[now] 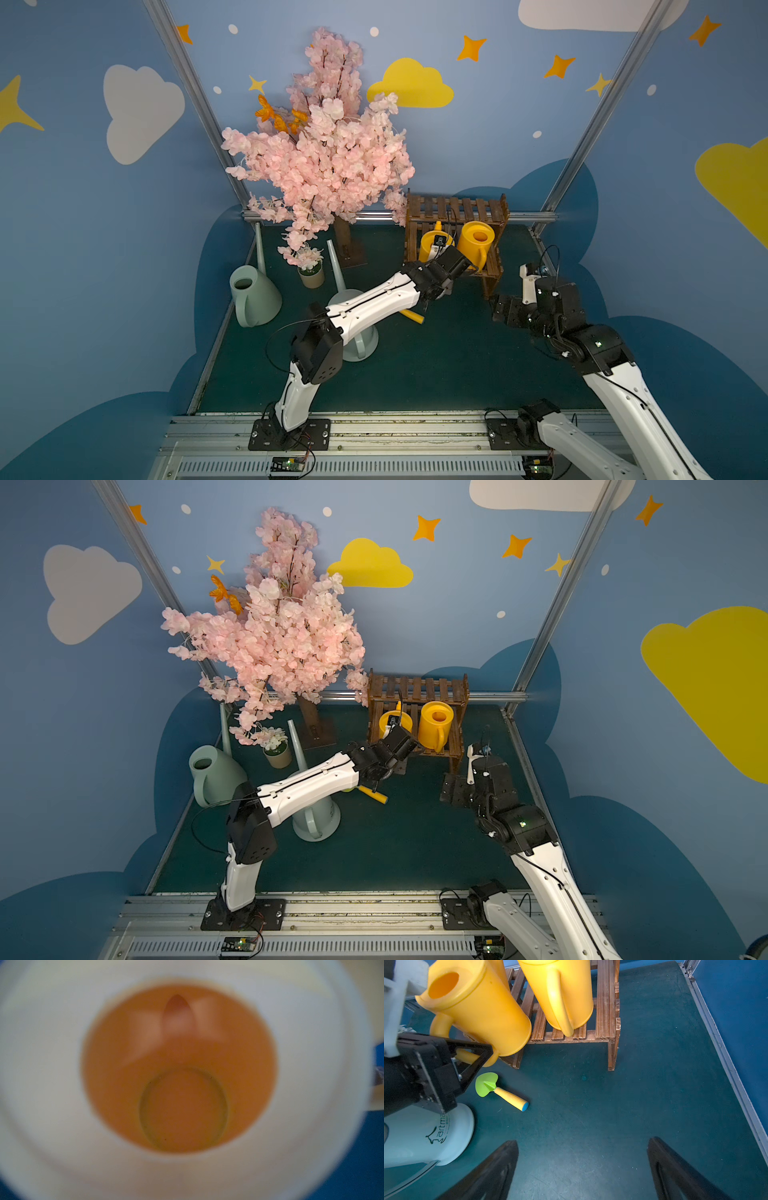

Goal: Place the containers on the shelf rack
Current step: 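Place the container on the shelf.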

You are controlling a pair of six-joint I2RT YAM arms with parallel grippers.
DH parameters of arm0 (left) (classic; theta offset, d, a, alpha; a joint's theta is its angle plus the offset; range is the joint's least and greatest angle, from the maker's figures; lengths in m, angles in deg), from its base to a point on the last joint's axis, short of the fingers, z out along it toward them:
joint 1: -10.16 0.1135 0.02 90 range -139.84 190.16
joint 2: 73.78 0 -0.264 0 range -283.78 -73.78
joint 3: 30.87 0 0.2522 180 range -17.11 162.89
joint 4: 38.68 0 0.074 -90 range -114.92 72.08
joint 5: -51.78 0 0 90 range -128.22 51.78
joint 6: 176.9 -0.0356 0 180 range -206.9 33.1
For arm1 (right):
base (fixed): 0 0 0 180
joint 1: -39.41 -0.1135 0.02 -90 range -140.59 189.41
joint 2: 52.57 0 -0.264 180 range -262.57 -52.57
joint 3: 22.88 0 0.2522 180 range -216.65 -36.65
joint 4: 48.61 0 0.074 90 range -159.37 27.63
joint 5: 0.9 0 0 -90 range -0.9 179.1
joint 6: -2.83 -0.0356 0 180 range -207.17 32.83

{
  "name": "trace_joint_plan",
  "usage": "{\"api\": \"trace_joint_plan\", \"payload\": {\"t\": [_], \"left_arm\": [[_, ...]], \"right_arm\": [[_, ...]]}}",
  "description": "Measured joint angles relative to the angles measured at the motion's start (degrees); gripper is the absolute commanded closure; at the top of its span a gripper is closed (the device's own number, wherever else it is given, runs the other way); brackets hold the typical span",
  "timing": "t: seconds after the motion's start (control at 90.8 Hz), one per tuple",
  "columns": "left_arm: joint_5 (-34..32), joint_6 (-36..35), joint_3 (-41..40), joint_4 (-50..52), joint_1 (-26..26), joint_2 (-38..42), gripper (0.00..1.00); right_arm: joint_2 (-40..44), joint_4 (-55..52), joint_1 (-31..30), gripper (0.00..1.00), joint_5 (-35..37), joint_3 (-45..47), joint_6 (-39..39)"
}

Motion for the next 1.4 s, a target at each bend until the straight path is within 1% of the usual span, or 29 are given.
{"api": "trace_joint_plan", "payload": {"t": [0.308, 0.65, 1.101, 1.167, 1.2, 1.31, 1.398], "left_arm": [[3.6, -0.7, 1.6, 2.4, 1.2, 0.1, 0.98], [6.3, -2.5, 6.8, 5.8, 2.1, -0.4, 0.98], [6.3, -4.1, 11.3, 5.6, 3.5, -6.3, 0.97], [6.2, -4.1, 11.6, 5.5, 3.5, -6.5, 0.93], [6.2, -4.2, 11.6, 5.5, 3.5, -6.5, 0.87], [6.1, -4.2, 11.6, 5.5, 3.5, -6.5, 0.75], [6.3, -4.2, 11.6, 5.6, 3.5, -6.6, 0.72]], "right_arm": [[0.0, 0.3, -0.2, 0.02, 0.0, 0.6, 0.0], [0.2, 0.5, -0.3, 0.02, 0.0, 1.0, -0.3], [1.2, 0.7, -0.5, 0.02, 0.3, 1.6, -0.4], [1.2, 0.7, -0.5, 0.02, 0.3, 1.6, -0.4], [1.2, 0.7, -0.5, 0.02, 0.3, 1.6, -0.4], [1.2, 0.7, -0.5, 0.02, 0.5, 1.6, -0.4], [1.1, 0.7, -0.5, 0.02, 0.6, 1.6, -0.5]]}}
